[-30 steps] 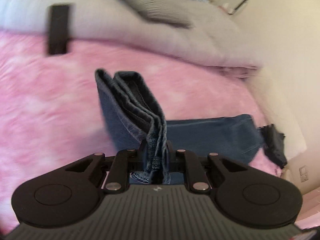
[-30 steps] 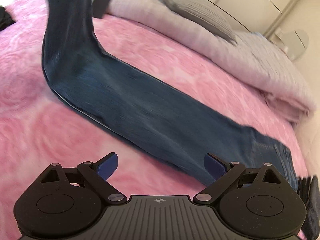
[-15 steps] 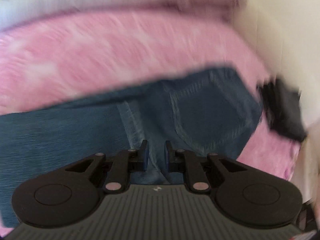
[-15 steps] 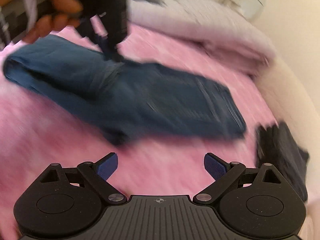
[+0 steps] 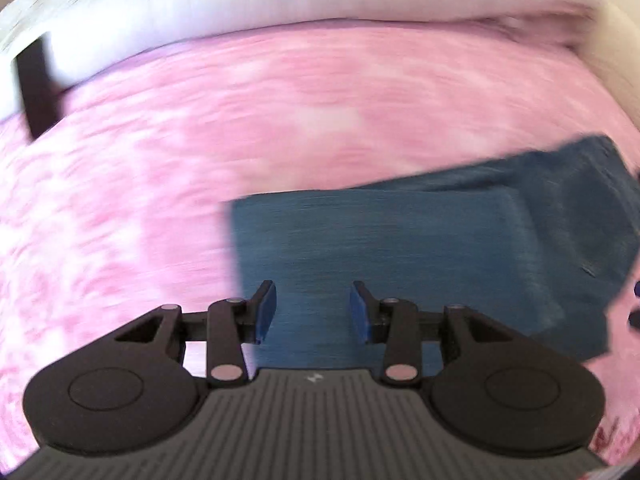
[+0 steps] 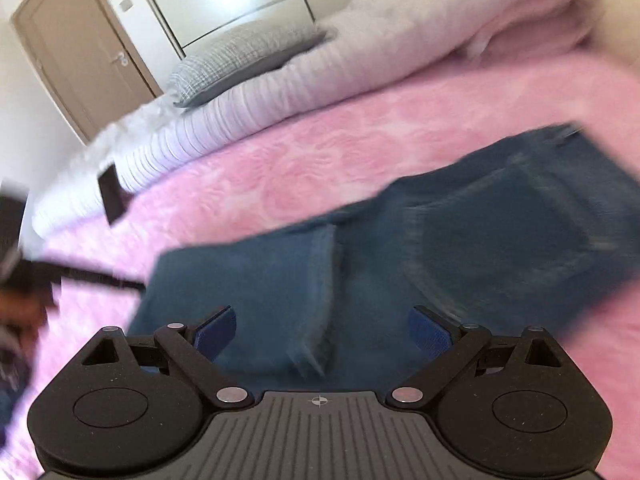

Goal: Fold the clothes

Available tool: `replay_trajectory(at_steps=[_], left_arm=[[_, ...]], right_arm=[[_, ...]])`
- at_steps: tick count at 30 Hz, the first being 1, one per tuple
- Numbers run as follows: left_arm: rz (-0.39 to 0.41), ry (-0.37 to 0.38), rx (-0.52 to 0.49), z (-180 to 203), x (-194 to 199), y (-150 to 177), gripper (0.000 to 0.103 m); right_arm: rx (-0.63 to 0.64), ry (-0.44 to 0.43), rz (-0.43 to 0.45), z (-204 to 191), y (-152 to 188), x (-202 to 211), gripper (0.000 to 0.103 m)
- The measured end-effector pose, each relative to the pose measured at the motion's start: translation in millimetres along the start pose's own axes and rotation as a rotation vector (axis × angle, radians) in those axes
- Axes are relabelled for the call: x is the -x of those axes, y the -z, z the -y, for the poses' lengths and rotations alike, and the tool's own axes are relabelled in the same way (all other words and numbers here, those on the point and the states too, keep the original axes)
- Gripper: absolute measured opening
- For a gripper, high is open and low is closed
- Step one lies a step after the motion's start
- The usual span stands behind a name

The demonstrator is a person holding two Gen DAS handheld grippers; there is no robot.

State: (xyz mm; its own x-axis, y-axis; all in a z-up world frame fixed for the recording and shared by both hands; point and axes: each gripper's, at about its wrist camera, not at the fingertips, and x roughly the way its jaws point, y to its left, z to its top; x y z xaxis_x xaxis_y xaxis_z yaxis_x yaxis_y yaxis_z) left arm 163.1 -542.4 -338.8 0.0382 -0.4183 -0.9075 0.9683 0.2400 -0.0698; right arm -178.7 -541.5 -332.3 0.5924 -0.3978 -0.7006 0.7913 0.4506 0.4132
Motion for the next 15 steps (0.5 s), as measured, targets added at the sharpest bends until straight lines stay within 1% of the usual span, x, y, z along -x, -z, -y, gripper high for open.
replay_trajectory(at_steps=[1, 4, 5, 6, 7, 8, 9, 11, 12, 13, 14, 15], left_arm=[[-0.007, 0.006, 0.025, -14, -5, -1, 0.035], [-0.016, 0.073, 0.063, -38, -18, 1, 0.035], [-0.015, 0.093, 0.069, -43, -22, 2, 0.035], [-0.013, 0.116, 0.07, -47, -25, 3, 0.035], [-0.008, 0.136, 0.066, -48, -27, 6, 0.034], [-0.003, 0.154, 0.059, -49, -28, 9, 0.034], [0.001, 0.175, 0.057, -51, -30, 11, 0.034], [0.004, 0.212, 0.057, -55, -34, 14, 0.034], [0.006, 0.225, 0.058, -57, -36, 15, 0.034], [0.008, 0.238, 0.059, -59, -38, 16, 0.034], [0.012, 0.246, 0.057, -60, -38, 16, 0.034], [0.017, 0.252, 0.053, -60, -37, 16, 0.032]], right_arm=[[-0.028, -0.031, -0.028, 4, -11, -20, 0.095], [-0.08, -0.098, -0.111, 13, -34, -75, 0.094], [-0.077, -0.104, -0.141, 14, -39, -91, 0.085], [-0.069, -0.087, -0.172, 16, -43, -104, 0.073], [-0.082, -0.076, -0.191, 20, -43, -112, 0.066], [-0.095, -0.066, -0.21, 24, -44, -120, 0.055], [-0.108, -0.056, -0.227, 27, -45, -128, 0.052], [-0.137, -0.054, -0.224, 34, -42, -133, 0.051], [-0.135, -0.041, -0.224, 34, -43, -134, 0.032], [-0.131, -0.03, -0.227, 35, -44, -134, 0.026], [-0.15, -0.043, -0.233, 37, -46, -132, 0.021], [-0.139, -0.044, -0.223, 35, -52, -128, 0.017]])
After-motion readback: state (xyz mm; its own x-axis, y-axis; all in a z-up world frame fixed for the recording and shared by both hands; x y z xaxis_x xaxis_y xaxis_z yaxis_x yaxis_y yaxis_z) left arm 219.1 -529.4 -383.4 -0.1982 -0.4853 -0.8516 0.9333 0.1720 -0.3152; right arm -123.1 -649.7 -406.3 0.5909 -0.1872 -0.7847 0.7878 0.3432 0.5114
